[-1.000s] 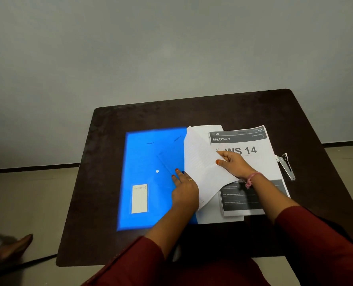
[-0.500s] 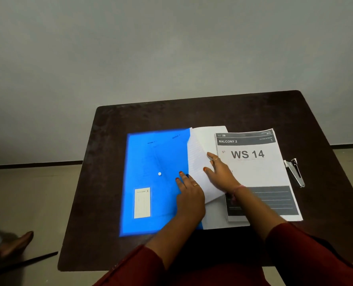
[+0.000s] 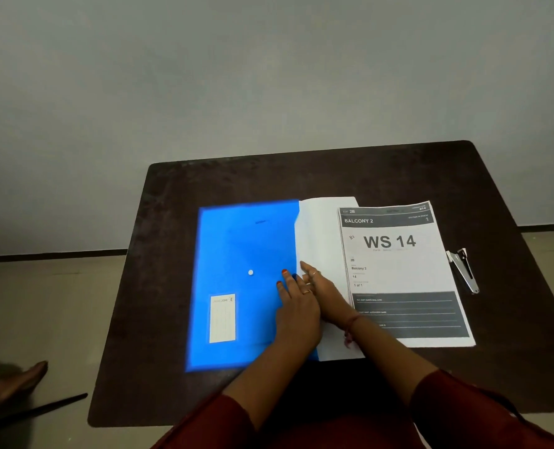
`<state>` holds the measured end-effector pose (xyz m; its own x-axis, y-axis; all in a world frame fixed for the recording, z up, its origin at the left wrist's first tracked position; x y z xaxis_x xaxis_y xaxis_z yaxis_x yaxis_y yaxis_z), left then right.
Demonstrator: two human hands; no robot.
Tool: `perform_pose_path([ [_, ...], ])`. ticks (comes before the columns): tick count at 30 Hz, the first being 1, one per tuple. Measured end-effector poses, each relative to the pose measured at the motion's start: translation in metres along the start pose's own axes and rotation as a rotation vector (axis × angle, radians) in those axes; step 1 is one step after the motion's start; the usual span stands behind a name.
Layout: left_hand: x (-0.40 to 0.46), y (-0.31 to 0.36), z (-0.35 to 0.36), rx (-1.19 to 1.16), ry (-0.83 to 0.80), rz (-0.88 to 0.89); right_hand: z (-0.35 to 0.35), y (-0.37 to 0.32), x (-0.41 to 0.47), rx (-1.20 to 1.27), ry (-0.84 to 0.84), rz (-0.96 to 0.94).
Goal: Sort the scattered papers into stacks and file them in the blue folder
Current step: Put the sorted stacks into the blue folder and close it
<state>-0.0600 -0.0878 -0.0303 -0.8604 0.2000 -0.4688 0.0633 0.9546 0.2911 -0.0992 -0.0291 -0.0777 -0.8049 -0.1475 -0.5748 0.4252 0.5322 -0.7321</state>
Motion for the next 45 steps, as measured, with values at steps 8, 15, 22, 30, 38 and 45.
perform_pose_path([
  [8,-0.004,-0.004,0.006,-0.189,-0.033,0.071,0.018,-0.024,0.013,-0.318,-0.123,-0.157],
  [15,-0.007,-0.084,-0.052,-0.615,0.411,-0.002,0.012,-0.01,0.018,0.102,-0.177,0.018],
  [22,-0.04,-0.254,-0.031,-0.725,0.471,-0.65,0.019,-0.004,0.016,0.415,-0.366,0.113],
  [30,-0.045,-0.251,-0.005,-1.294,0.485,-0.689,0.031,-0.002,0.022,0.578,-0.404,0.237],
  [38,-0.045,-0.25,-0.003,-1.372,0.495,-0.667,0.039,-0.001,0.02,0.622,-0.426,0.286],
  [45,-0.045,-0.255,0.0,-1.333,0.534,-0.698,0.037,-0.001,0.018,0.637,-0.409,0.301],
])
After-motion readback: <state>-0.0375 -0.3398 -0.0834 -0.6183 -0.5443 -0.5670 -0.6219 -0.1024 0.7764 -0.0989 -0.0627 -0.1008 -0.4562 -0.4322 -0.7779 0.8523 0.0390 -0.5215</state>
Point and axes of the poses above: each hand's wrist, its own x-axis towards the middle knuckle, its own z-axis out of the palm, y = z × x, the point moved 10 cm from there along x, towards the middle knuckle, and after that the axes turned 10 degrees about z, right-handed, at the moved point
